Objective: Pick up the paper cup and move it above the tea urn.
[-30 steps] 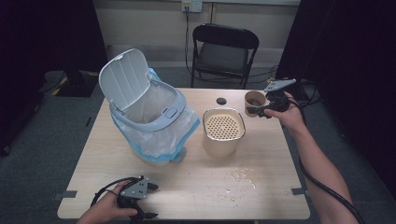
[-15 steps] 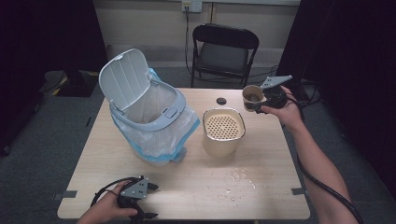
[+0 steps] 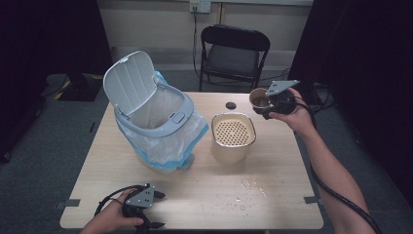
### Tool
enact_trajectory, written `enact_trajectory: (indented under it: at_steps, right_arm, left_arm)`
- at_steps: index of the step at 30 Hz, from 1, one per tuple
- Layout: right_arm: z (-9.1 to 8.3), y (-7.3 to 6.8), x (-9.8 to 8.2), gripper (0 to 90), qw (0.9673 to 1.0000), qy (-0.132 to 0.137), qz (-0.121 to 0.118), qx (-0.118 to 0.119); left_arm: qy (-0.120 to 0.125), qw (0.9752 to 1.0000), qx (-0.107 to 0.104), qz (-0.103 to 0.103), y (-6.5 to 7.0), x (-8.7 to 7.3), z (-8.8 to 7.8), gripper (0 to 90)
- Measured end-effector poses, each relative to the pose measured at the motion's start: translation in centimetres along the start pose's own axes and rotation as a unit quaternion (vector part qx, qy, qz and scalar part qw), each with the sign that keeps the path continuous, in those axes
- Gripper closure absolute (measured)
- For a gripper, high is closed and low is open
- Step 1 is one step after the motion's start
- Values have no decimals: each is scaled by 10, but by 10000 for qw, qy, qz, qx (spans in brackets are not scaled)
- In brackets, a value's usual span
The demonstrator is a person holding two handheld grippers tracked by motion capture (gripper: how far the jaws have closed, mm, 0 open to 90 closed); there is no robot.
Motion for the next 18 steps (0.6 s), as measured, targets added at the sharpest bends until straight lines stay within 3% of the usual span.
enact_trajectory:
  at_steps: [5, 8, 9, 13, 17, 18]
  right_arm:
    - [1, -5, 6, 294, 9991, -164, -361, -113]
    - [0, -6, 9, 295, 9962, -320, -739, -328]
    - [0, -6, 9, 295, 9962, -320, -739, -328]
    - [-3, -9, 18, 298, 9863, -453, -1390, -759]
    - [-4, -15, 23, 299, 9771, -597, -1810, -946]
    - [-5, -17, 24, 299, 9731, -649, -1966, -1006]
  left_arm:
    - [17, 10000, 3, -1, 0, 0, 0, 95]
    - [14, 10000, 1, -2, 0, 0, 0, 95]
    - [14, 10000, 1, -2, 0, 0, 0, 94]
    - [-1, 10000, 5, 0, 0, 0, 0, 93]
    - [7, 10000, 0, -2, 0, 0, 0, 92]
    - [17, 10000, 1, -5, 0, 0, 0, 92]
Point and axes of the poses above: each handheld gripper's, and its own axes: z roughly forward along the jaws, x roughly out of its top, y roughly to its right, the point moved 10 cm from there along z, roughly forward along the jaws, and after that the axes turned 4 degrees about x, right-handed, at the moved point
